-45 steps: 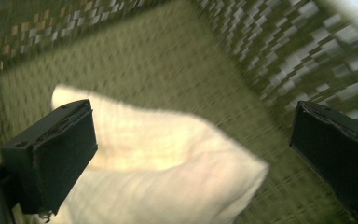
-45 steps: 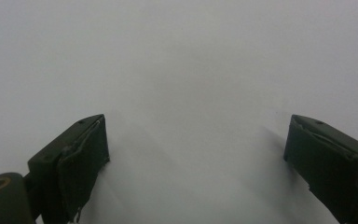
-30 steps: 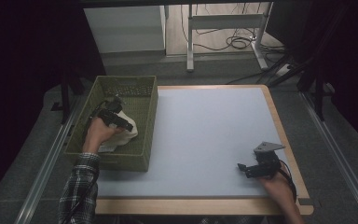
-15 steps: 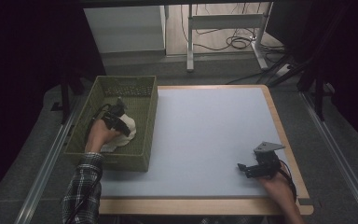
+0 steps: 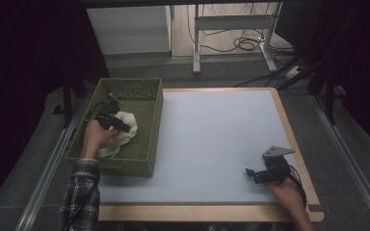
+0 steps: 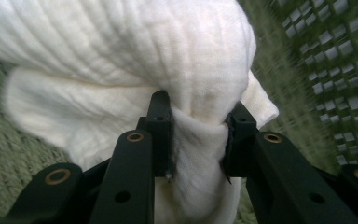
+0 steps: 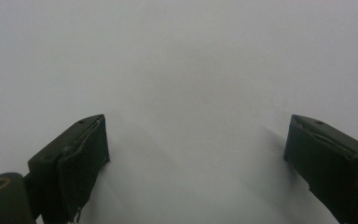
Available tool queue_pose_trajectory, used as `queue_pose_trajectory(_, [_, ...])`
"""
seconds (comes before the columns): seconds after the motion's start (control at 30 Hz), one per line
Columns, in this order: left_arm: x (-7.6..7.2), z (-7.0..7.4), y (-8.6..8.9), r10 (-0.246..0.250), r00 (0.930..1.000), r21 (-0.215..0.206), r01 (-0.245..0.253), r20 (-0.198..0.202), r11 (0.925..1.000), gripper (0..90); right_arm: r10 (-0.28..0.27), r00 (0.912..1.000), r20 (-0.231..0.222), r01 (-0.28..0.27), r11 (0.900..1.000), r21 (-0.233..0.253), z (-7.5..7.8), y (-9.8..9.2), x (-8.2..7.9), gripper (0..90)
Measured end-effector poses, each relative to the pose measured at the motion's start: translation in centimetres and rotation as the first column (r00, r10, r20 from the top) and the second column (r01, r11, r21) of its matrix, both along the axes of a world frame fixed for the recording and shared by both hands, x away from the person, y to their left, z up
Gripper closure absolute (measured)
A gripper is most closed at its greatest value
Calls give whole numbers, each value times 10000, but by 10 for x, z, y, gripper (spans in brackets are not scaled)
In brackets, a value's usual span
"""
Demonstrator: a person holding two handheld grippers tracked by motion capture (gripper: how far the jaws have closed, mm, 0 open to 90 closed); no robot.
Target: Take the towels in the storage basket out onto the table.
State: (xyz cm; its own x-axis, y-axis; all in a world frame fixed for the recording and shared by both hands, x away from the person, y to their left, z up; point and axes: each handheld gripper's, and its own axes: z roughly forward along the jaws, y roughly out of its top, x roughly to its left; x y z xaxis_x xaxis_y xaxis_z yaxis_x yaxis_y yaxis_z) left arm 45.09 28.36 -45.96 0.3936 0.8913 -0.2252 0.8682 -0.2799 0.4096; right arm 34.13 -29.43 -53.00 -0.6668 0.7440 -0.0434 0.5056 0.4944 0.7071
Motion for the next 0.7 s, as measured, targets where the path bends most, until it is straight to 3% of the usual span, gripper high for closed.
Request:
queue_pose_trajectory(0.07, [-6, 11, 3, -33, 9992, -379, 48, 403, 9993, 695, -2, 10000, -1, 2, 10000, -1, 0, 0, 0, 64])
queue_pose_trajectory(0.27, [-16, 31, 6, -293, 9939, -730, 372, 1064, 9966, 693, -3, 10000, 8, 3, 10000, 1, 0, 0, 0, 64])
queue_pose_trajectory(0.5, [-23, 47, 6, -508, 9879, -758, 625, 1467, 9952, 692, -2, 10000, 1, 2, 10000, -8, 0, 0, 0, 64])
queue_pose_trajectory(0.7, [-29, 66, 1, -660, 9777, -646, 803, 1994, 9947, 689, 0, 10000, 1, 0, 10000, -5, 0, 0, 0, 64])
